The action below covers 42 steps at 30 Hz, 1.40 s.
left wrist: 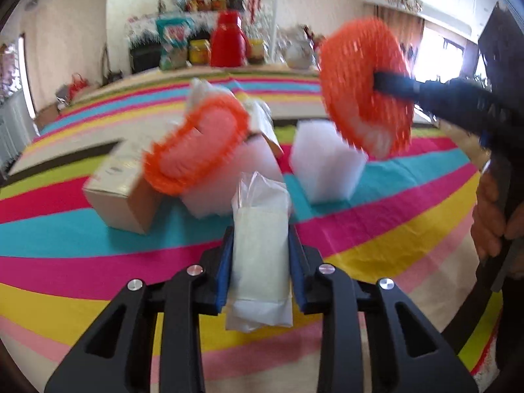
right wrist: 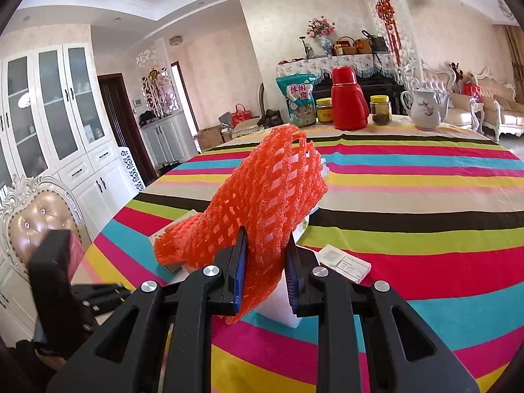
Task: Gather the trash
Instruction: 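Grasp the orange foam net with the right tool while the left tool grasps the white paper packet, then lift the orange net and white packet and turn both tools toward the bin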
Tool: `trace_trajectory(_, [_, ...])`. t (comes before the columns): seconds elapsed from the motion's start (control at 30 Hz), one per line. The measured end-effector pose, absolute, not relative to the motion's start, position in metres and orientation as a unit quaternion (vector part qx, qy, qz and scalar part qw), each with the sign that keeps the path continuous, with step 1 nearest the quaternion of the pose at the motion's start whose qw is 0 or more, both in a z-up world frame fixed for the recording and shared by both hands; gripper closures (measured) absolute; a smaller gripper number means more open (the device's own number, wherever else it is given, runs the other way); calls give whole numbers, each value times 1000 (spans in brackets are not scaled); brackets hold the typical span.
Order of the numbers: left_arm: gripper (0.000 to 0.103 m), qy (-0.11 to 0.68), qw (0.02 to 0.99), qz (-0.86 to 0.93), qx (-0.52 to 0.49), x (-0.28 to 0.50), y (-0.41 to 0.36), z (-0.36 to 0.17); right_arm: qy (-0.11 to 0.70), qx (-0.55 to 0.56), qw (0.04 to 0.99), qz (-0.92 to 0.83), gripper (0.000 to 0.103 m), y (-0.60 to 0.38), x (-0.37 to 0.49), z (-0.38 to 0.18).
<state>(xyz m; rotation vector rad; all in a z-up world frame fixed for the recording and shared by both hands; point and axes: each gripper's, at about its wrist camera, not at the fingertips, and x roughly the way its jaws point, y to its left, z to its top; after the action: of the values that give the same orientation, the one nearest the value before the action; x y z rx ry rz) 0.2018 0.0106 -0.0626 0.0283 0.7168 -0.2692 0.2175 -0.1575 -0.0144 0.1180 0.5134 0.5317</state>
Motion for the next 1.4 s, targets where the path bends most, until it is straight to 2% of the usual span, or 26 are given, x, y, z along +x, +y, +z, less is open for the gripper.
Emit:
trace_trajectory(0.53, [73, 225, 973, -37, 44, 163, 26, -30, 236, 6, 939, 249, 81, -137, 209, -21])
trace_trajectory(0.83, [73, 232, 973, -2, -9, 170, 60, -26, 225, -34, 940, 255, 81, -120, 197, -25])
trace_trajectory(1.4, [73, 232, 971, 48, -37, 176, 81, -22, 215, -55, 936, 273, 81, -104, 189, -22])
